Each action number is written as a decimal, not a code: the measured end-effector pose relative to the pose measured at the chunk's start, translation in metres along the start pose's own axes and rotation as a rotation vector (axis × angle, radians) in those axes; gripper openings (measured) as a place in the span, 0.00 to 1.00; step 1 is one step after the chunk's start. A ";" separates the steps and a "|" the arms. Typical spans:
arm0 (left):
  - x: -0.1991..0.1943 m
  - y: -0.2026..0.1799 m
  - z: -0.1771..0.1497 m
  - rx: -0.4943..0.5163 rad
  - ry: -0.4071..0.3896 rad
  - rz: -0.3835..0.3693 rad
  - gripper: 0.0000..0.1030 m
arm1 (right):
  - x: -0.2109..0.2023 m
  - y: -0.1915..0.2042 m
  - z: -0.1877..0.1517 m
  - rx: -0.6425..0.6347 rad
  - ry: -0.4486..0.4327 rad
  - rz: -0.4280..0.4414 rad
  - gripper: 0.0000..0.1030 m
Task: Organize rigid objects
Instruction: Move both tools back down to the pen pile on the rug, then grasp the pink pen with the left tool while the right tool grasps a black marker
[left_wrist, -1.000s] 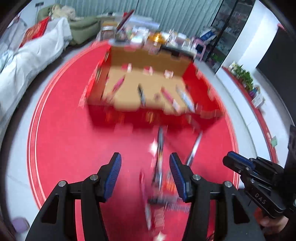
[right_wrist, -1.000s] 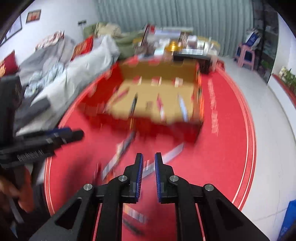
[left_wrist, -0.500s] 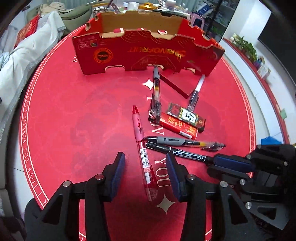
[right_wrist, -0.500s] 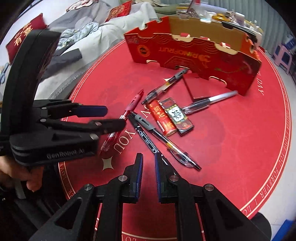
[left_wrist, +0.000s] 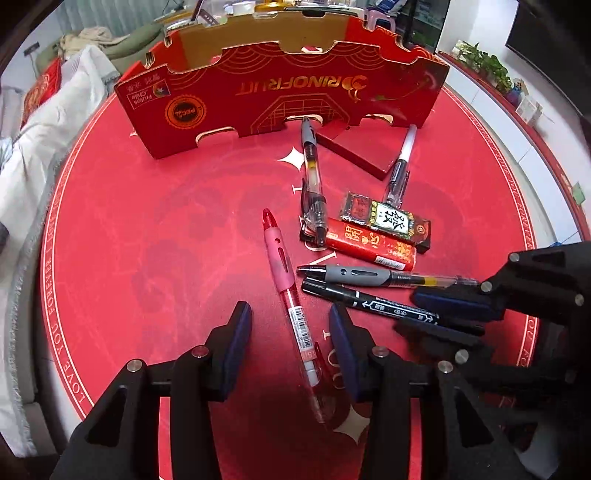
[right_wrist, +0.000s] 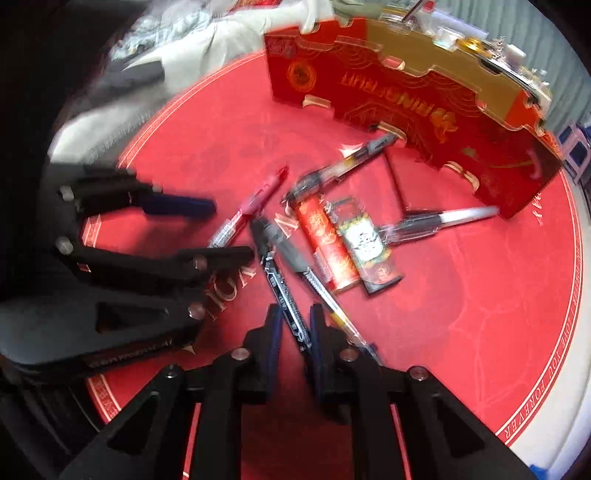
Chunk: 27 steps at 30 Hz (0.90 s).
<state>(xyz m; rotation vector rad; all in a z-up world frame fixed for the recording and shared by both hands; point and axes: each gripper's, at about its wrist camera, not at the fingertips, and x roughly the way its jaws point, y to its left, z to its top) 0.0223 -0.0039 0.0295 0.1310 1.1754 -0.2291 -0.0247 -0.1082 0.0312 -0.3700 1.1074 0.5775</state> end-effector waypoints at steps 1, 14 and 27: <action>0.000 0.000 0.000 -0.001 -0.004 -0.003 0.46 | 0.000 0.001 -0.001 0.000 0.000 -0.007 0.15; -0.002 0.018 -0.001 -0.074 0.014 0.036 0.45 | 0.001 -0.011 0.002 0.175 0.037 -0.030 0.15; 0.005 0.008 0.012 0.012 -0.008 0.012 0.45 | 0.003 -0.006 0.003 0.155 0.013 -0.033 0.15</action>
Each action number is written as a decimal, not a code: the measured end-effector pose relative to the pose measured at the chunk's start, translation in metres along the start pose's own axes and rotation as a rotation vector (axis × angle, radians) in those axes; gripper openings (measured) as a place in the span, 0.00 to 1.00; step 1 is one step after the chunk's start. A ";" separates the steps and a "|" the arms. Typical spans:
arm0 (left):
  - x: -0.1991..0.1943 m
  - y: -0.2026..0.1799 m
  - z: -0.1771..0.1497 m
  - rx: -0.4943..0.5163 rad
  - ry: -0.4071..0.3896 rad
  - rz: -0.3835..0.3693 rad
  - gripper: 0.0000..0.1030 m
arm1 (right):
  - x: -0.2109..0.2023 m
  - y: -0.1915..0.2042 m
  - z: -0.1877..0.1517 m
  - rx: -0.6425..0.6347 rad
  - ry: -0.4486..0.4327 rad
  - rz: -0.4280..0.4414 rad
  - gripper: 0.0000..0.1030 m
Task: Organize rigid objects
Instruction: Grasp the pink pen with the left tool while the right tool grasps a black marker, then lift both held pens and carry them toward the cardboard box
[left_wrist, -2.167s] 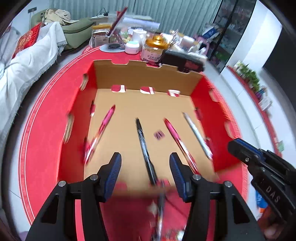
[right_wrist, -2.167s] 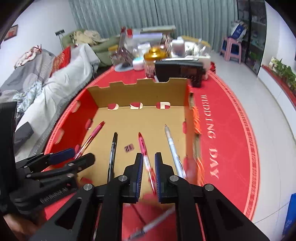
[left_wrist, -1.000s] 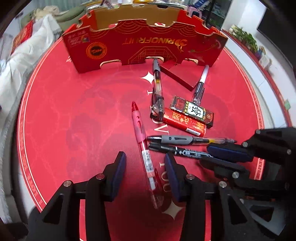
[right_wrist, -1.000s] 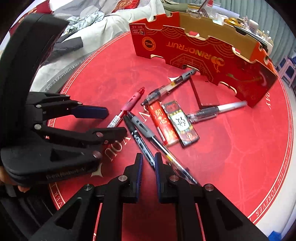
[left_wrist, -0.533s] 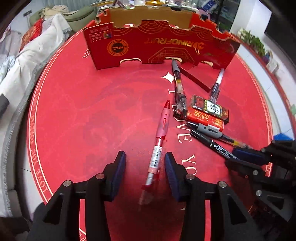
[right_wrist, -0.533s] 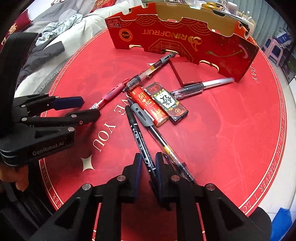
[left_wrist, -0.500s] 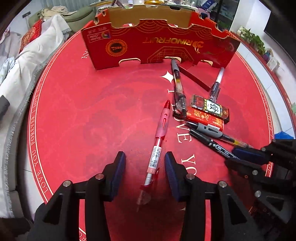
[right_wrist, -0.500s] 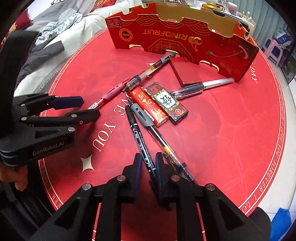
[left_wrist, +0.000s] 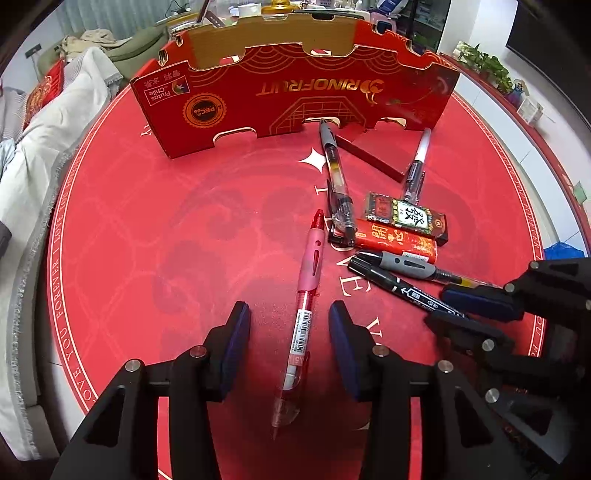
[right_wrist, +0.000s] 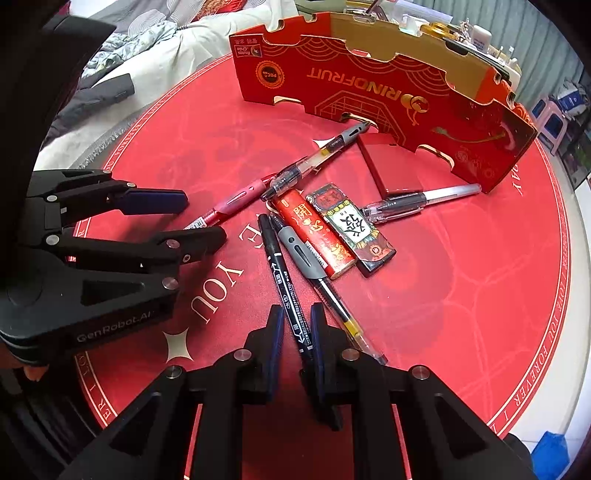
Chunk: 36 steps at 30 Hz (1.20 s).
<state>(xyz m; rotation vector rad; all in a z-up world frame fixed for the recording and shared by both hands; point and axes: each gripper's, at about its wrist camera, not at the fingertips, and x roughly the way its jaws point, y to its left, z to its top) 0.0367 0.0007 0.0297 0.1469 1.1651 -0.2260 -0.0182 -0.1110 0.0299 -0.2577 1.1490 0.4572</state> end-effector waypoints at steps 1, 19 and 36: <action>-0.001 -0.001 -0.001 0.005 0.000 0.000 0.46 | 0.001 0.000 0.001 0.000 0.000 -0.001 0.15; -0.010 -0.022 -0.022 0.009 0.029 -0.038 0.10 | -0.003 0.000 -0.013 0.075 0.021 0.032 0.10; -0.010 -0.030 -0.027 0.000 0.023 -0.020 0.10 | -0.005 0.002 -0.003 0.092 0.046 0.021 0.10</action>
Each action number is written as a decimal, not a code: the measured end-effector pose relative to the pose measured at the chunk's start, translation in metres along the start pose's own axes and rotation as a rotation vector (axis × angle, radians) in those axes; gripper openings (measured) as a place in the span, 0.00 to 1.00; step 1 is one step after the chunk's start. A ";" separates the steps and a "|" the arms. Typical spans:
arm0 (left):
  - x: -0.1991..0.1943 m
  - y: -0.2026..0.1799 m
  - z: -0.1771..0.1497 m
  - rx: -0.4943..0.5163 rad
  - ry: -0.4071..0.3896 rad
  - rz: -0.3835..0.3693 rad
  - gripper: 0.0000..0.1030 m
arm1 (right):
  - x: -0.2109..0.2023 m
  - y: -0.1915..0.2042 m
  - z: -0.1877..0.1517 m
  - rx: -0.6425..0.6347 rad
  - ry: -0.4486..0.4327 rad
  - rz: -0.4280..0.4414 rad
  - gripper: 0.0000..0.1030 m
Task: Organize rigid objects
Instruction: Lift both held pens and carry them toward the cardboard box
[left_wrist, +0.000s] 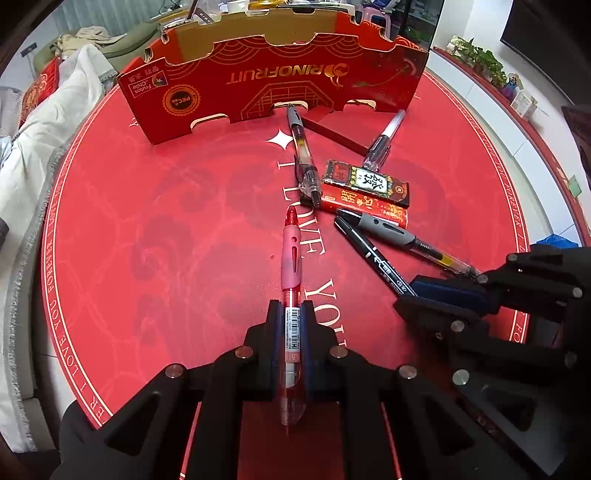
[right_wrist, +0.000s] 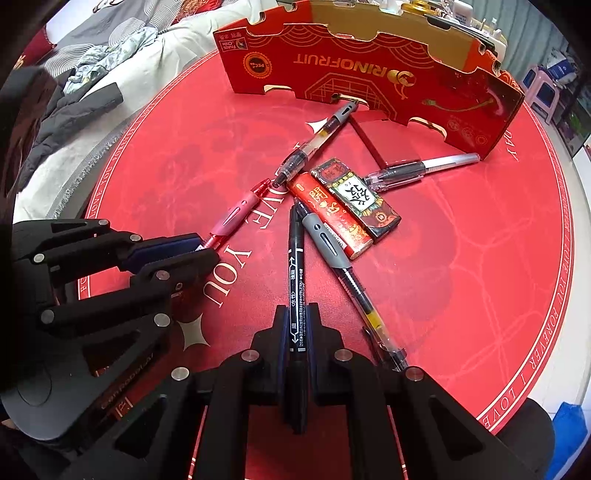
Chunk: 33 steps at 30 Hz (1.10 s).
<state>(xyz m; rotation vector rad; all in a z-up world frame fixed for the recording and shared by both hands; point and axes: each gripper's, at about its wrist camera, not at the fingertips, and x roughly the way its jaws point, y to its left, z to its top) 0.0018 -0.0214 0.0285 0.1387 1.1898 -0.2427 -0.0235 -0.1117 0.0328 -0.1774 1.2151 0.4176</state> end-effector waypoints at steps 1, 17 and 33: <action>0.000 0.000 -0.001 0.000 -0.003 0.000 0.09 | 0.000 0.000 -0.001 -0.001 -0.002 -0.003 0.10; -0.017 0.022 -0.016 -0.095 -0.079 0.015 0.10 | -0.025 -0.005 -0.017 0.035 -0.129 -0.021 0.10; -0.026 0.026 -0.021 -0.093 -0.135 0.030 0.10 | -0.051 -0.027 -0.024 0.154 -0.289 -0.012 0.10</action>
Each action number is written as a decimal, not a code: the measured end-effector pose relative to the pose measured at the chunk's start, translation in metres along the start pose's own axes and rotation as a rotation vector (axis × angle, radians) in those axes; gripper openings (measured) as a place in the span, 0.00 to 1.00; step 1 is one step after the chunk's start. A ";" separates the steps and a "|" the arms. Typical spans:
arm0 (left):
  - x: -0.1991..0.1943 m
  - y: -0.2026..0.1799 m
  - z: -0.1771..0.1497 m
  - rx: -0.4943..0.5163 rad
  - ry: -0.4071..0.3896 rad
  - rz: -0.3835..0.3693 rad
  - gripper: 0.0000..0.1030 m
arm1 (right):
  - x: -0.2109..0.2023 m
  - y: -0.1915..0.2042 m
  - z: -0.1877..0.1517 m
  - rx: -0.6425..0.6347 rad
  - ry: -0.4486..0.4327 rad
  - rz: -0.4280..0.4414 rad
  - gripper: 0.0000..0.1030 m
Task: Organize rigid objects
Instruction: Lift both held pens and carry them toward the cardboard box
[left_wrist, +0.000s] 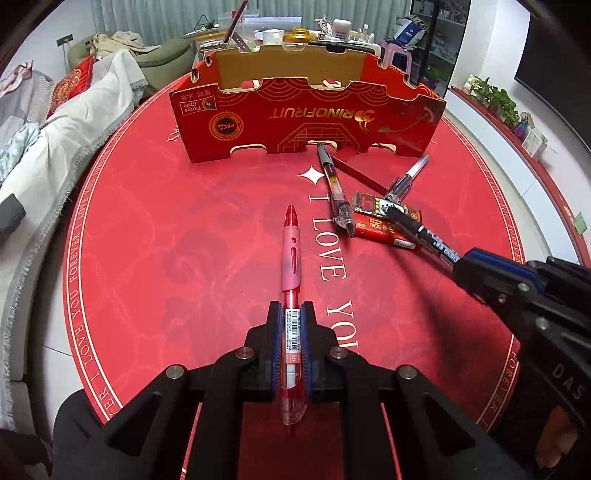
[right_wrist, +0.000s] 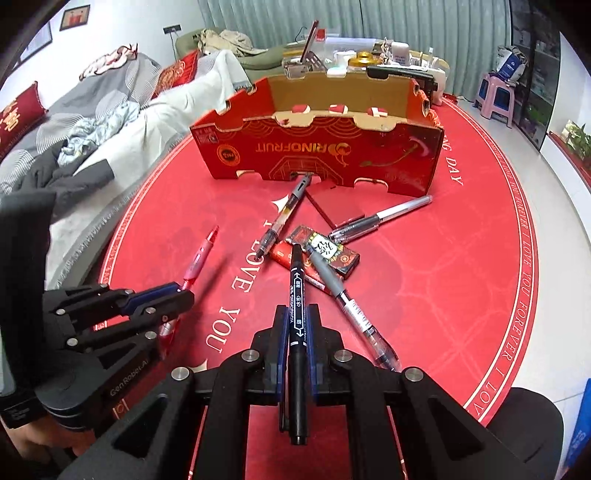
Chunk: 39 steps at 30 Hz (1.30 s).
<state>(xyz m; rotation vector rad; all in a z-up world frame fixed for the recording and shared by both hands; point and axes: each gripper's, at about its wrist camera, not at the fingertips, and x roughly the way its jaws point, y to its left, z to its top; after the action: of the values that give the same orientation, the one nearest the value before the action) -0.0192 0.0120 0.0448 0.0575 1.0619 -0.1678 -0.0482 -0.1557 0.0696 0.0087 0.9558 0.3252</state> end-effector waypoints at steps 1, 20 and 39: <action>0.000 -0.001 0.002 0.001 -0.001 0.001 0.10 | -0.002 0.000 0.000 0.001 -0.006 0.003 0.10; -0.001 -0.017 0.003 0.034 -0.001 -0.115 0.10 | -0.019 0.005 0.007 0.023 -0.083 0.191 0.10; -0.029 -0.039 0.003 0.255 -0.170 -0.061 0.10 | -0.009 0.018 0.003 -0.062 -0.016 0.250 0.10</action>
<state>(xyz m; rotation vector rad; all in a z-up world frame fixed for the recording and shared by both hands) -0.0369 -0.0235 0.0729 0.2371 0.8681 -0.3563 -0.0555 -0.1406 0.0817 0.0741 0.9294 0.5842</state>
